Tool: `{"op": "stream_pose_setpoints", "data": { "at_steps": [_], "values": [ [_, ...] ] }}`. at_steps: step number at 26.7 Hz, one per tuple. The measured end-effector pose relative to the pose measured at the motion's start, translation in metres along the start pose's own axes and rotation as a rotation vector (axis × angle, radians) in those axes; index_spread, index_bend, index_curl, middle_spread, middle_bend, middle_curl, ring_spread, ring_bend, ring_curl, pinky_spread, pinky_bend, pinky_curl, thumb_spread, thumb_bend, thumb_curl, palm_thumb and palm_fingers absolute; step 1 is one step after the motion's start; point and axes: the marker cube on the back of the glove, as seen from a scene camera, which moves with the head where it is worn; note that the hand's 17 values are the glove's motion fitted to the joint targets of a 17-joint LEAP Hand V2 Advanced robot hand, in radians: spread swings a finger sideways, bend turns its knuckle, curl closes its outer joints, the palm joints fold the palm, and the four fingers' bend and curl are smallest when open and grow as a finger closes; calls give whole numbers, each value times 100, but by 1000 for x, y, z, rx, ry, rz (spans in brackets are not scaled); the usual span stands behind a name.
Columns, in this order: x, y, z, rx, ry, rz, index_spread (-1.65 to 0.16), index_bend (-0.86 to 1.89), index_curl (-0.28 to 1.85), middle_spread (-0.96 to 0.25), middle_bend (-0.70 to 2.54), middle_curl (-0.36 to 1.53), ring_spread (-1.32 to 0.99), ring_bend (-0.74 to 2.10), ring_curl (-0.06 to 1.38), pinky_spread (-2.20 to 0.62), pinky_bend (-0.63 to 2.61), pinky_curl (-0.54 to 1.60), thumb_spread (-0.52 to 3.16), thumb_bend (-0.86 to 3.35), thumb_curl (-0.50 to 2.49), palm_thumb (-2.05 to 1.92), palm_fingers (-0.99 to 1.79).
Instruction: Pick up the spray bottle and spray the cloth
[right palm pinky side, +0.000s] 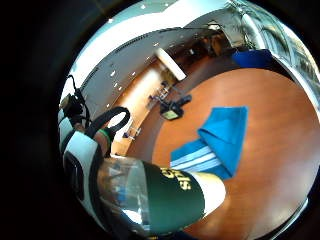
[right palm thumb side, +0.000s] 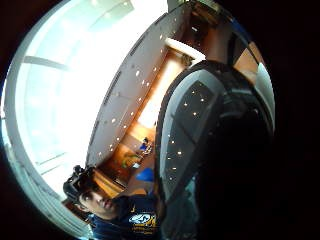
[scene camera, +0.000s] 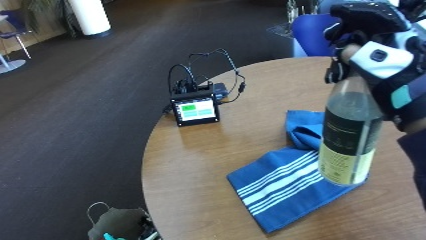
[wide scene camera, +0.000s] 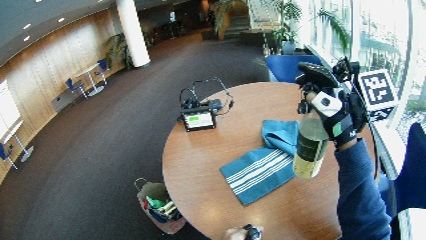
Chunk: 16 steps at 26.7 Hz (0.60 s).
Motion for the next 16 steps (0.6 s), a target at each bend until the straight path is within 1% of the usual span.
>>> {"op": "stream_pose_setpoints", "data": {
  "at_steps": [3,8,10,13,16],
  "values": [
    [13,-12,27,-12,-46,-18,-30,13,31,-20,76,52,-25,73,46,-31,47,38,47,-3,80,101,130],
    [56,-52,86,-6,-136,-33,-30,13,31,-19,75,52,-25,72,46,-31,47,38,44,-3,81,101,129],
    [77,-62,103,16,-132,2,-30,12,31,-19,75,52,-25,72,46,-31,47,38,44,-3,81,101,129],
    [104,-62,116,63,-87,95,-30,12,31,-19,74,52,-25,72,45,-31,47,38,42,-3,82,100,128],
    [112,-63,119,74,-58,121,-30,12,31,-19,74,52,-25,72,46,-31,47,38,42,-3,82,100,128]
  ]
}}
